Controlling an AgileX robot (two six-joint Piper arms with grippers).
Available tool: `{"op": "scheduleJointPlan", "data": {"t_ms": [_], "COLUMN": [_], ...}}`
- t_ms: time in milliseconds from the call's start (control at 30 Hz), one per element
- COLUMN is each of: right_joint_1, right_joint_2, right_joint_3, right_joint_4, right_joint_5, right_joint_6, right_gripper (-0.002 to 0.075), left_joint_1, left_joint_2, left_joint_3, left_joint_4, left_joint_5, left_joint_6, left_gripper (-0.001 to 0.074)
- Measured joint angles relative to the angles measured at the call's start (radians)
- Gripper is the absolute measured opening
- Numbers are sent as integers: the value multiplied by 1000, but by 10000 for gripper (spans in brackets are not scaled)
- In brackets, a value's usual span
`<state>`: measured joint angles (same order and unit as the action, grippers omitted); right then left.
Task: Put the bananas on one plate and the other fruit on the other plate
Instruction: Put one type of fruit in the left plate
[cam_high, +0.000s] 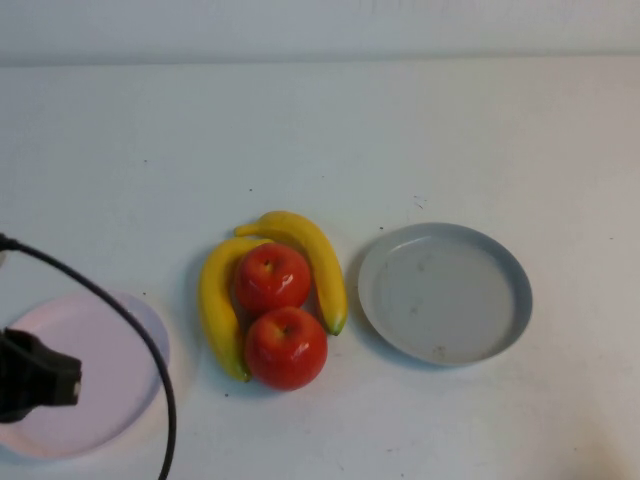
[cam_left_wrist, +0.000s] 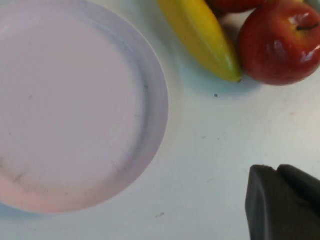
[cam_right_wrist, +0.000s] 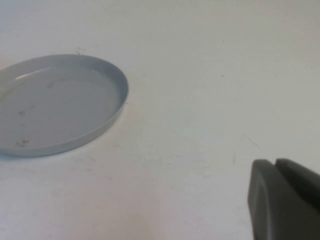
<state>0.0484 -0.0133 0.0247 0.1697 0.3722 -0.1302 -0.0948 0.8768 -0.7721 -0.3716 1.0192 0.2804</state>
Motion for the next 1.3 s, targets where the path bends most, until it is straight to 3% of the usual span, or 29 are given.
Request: {"op": "scheduleJointPlan", "data": {"t_ms": [167,333,533,733,900,1000,1200,1300], "right_joint_1": [0,0,0,0,0,0,0,0], "right_joint_2": [0,0,0,0,0,0,0,0], "right_joint_3": [0,0,0,0,0,0,0,0], "right_joint_4": [0,0,0,0,0,0,0,0], "right_joint_5": [0,0,0,0,0,0,0,0], "right_joint_6": [0,0,0,0,0,0,0,0], "right_gripper": [-17,-17,-17,-17,-17,-17,-17,-17], "left_joint_1": [-45,-234,-454,-618,-679,-683,-683,-683], "left_joint_2": [209,345,504,655,736,760,793,814], "left_joint_3": [-81,-196,-349,-493,-574,-597,-600,-601], "left_joint_4": [-1,24,185,307,372,397,425,427], "left_joint_5": [-15,-35,-8,64,118,123,125,116], "left_joint_6": [47,13,-141,-240,-260,-255,-253,-255], "left_gripper": [-5,-5,-5,-5,15,110,514,622]}}
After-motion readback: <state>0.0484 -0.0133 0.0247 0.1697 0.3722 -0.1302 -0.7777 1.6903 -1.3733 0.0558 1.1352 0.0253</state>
